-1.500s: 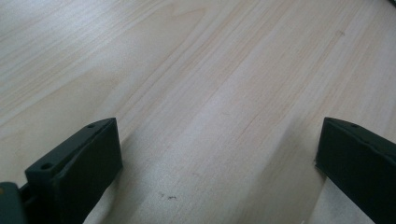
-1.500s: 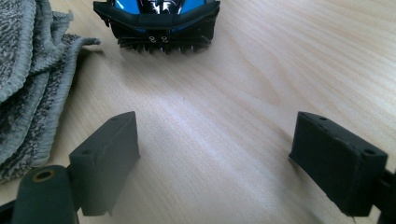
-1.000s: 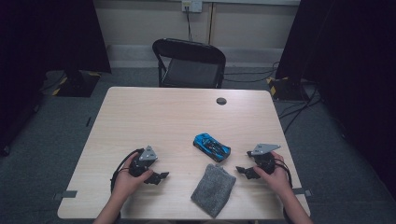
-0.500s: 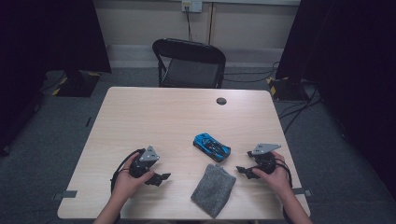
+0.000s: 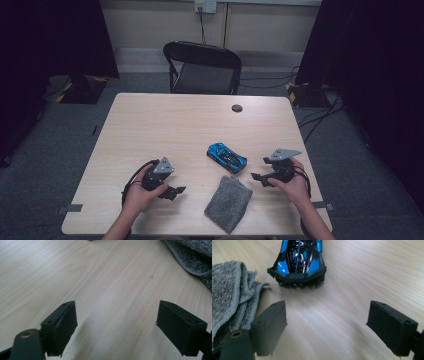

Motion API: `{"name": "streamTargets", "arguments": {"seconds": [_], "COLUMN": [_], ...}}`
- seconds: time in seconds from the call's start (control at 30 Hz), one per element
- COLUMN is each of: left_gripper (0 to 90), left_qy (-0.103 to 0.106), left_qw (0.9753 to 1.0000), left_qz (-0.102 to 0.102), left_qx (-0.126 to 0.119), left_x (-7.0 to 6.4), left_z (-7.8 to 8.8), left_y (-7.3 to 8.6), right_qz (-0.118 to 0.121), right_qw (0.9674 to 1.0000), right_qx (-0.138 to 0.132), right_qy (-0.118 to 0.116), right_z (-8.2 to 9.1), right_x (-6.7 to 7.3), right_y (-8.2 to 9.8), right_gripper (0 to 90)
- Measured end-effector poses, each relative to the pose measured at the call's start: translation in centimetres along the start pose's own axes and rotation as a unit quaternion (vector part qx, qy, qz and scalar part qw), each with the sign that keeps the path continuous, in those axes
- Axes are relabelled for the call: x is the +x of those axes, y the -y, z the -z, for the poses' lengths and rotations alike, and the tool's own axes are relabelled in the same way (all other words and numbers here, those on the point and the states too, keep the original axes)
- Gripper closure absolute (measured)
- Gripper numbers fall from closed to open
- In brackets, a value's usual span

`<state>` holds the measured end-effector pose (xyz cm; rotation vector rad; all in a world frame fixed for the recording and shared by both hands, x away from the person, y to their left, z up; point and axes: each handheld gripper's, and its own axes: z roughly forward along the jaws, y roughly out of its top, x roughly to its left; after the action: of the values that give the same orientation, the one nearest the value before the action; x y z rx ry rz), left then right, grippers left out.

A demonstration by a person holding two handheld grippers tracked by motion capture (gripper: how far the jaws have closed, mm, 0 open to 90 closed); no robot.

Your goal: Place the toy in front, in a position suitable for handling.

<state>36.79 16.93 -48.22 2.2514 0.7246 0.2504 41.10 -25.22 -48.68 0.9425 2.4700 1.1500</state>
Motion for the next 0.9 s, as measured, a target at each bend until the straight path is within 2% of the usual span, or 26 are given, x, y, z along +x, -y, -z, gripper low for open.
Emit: {"name": "streamTargets", "arguments": {"seconds": [0.07,0.23,0.33,0.53,0.7,0.77,0.87,0.9], "left_gripper": [16.2,16.1,16.1,16.1,16.1,16.1,16.1,16.1], "left_qy": [-0.002,-0.001,0.001,0.002,0.002,0.002,0.003,0.003], "left_qw": [1.0,1.0,1.0,1.0,1.0,1.0,1.0,1.0], "left_qz": [0.0,0.002,0.003,0.005,0.004,0.004,0.004,0.004], "left_qx": [-0.003,-0.004,-0.006,-0.004,-0.003,-0.002,-0.003,-0.004], "left_x": [0.0,0.0,0.1,0.1,0.3,0.3,0.3,0.3], "left_z": [0.0,0.2,0.2,0.3,0.4,0.5,0.5,0.4], "left_y": [0.0,-0.1,0.0,0.0,0.1,0.1,0.1,0.1], "right_qz": [0.003,0.007,0.005,0.008,0.008,0.008,0.011,0.005], "right_qw": [1.0,0.9999,0.9997,0.9995,0.9992,0.9989,0.9991,0.9989], "right_qx": [0.0,0.004,-0.003,0.0,-0.008,-0.007,0.002,0.004], "right_qy": [0.002,-0.011,-0.024,-0.031,-0.038,-0.045,-0.042,-0.046], "right_z": [-0.2,-1.1,-1.7,-2.8,-3.8,-4.4,-5.3,-5.7], "right_x": [0.1,0.3,0.4,0.7,1.2,1.3,1.4,1.4], "right_y": [-0.3,-1.6,-2.6,-4.1,-5.5,-6.0,-6.5,-6.6], "right_gripper": [15.0,15.4,15.4,15.1,14.9,14.9,15.0,15.0]}}
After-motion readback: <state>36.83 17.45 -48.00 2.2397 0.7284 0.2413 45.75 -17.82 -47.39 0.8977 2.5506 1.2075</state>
